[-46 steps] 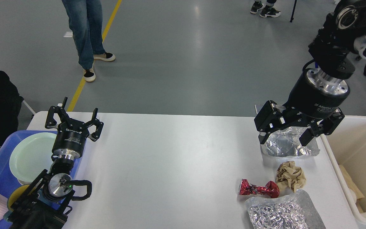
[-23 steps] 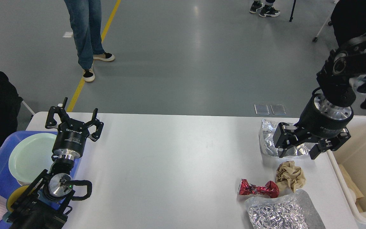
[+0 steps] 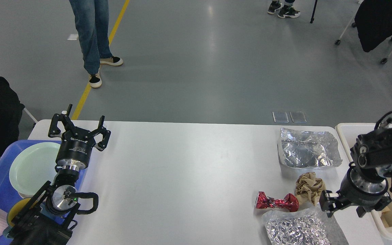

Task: Tidy desktop
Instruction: 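Lower the right gripper toward the foil ball nearest the robot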

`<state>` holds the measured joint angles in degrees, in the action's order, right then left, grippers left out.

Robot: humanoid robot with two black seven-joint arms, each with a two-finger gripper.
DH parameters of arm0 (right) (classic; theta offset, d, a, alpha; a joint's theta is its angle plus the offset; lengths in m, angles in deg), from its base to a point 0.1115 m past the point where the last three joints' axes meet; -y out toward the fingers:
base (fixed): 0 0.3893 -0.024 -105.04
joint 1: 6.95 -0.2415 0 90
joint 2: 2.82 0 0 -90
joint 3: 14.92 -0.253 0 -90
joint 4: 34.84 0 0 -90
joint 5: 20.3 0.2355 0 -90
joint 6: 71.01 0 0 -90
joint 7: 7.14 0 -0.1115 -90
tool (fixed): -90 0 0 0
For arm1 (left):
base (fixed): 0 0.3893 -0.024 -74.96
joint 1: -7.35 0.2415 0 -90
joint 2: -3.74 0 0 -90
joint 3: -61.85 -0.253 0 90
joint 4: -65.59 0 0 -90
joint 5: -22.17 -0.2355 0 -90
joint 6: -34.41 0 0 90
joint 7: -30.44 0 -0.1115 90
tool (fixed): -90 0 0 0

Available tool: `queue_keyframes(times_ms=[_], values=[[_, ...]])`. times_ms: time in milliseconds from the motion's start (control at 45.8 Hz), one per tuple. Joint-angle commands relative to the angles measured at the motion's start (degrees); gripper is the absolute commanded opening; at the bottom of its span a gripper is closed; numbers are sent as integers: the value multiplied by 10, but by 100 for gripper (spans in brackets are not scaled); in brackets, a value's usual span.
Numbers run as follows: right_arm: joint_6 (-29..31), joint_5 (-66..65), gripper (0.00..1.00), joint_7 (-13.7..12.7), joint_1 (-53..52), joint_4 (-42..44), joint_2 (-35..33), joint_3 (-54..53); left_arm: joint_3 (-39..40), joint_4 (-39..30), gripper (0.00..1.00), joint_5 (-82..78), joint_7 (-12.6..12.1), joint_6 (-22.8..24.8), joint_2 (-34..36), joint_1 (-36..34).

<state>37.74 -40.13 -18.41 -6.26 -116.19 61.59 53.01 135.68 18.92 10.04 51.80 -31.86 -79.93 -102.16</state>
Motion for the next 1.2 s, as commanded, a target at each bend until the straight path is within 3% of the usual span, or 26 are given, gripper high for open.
queue_keyframes(times_ms=[0,44,109,634,765,896,962,1049,1180], values=[[-54,-1,78,48,74,46,7,1,0,0,96,0,1,0,0,0],[-63,-1,78,70,86,58,15,3,0,0,96,0,1,0,0,0],[-65,0,77,82,95,70,18,3,0,0,96,0,0,0,0,0],[-122,2,82,75,144,101,49,-1,0,0,96,0,1,0,0,0],[-123,1,67,75,151,106,55,-1,0,0,96,0,1,0,0,0],[-122,1,34,75,151,106,53,1,0,0,96,0,0,0,0,0],[-122,1,25,75,154,106,54,1,0,0,96,0,0,0,0,0],[-122,2,0,75,157,103,53,1,0,0,96,0,1,0,0,0],[-121,3,0,75,165,102,54,0,0,0,96,0,0,0,0,0]])
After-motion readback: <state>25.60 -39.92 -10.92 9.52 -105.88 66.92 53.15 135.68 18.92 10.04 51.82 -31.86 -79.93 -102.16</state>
